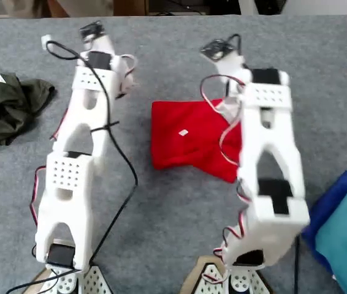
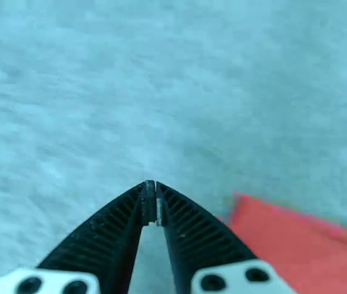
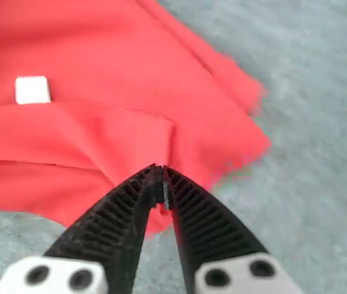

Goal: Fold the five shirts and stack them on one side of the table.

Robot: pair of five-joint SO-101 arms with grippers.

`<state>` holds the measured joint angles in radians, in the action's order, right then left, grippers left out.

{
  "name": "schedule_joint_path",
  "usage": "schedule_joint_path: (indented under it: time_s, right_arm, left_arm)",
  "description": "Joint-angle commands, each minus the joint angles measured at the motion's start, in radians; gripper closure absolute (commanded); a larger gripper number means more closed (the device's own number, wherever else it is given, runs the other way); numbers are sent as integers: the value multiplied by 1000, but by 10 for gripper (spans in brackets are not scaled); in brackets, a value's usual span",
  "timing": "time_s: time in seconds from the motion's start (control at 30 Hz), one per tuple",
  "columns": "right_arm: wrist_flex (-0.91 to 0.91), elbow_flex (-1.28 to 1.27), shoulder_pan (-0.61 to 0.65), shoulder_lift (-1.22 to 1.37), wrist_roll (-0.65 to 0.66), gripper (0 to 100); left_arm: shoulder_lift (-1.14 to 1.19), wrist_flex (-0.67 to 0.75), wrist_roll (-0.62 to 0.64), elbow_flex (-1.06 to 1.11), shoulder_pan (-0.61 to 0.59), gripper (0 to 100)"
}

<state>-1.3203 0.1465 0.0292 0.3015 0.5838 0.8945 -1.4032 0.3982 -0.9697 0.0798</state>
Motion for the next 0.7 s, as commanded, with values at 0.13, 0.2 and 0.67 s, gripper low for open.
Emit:
schedule_joint_path:
  time_s: [0.13,0.2,0.67]
  right_arm:
    - [-236,487,88,378,-18,993]
    - [-290,599,88,458,-18,994]
    - [-466,852,79,667,20,994]
  left_arm:
    - [-18,172,0,178,-20,982]
    - [-18,173,0,176,-21,982]
    - [-19,219,-2,153,-35,982]
